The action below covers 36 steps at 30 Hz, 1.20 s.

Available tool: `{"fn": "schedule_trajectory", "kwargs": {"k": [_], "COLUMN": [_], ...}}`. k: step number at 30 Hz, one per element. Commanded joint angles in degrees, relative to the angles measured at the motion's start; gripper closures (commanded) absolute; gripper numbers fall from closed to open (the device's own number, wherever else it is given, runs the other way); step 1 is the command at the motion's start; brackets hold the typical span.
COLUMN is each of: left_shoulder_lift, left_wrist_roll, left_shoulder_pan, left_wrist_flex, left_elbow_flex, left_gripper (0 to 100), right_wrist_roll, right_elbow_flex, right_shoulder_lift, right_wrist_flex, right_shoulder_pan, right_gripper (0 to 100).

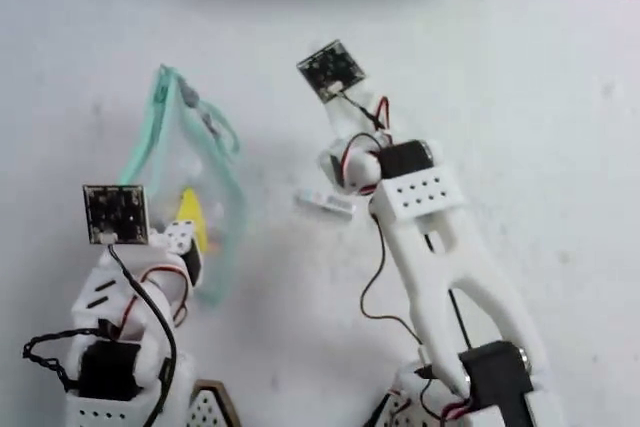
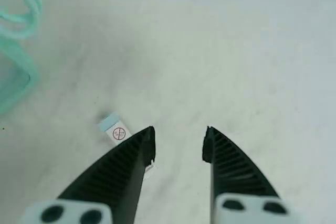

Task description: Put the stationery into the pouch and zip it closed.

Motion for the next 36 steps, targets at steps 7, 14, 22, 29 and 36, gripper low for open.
{"fn": "schedule_trajectory", "kwargs": {"k": [7,14,22,29,36], "left_shoulder_lift": [-0.75,-0.75,-0.75,-0.75,-0.75], "left_wrist_roll": [0.53,0.53,0.44,0.44,0.44], "left_shoulder_pan": [-0.75,-0.84,-0.84,-0.84,-0.84], "left_wrist_flex": [-2.37,-2.37,-2.37,-2.37,-2.37], "left_elbow_flex": [-2.55,-2.55,-2.55,-2.46,-2.46], "left_gripper": [94,94,94,94,94], "right_wrist_roll": [0.97,0.97,0.53,1.05,6.77], "right_elbow_flex": [-2.64,-2.73,-2.73,-2.73,-2.81], "right_shoulder_lift": [10.86,12.70,13.05,12.62,13.14], "right_wrist_flex": [-0.04,-0.04,-0.04,0.48,2.77], "right_shoulder_pan": [-0.04,-0.31,-0.04,-0.57,-5.14], "right_gripper": [97.0,94.1,84.5,80.0,80.0]}}
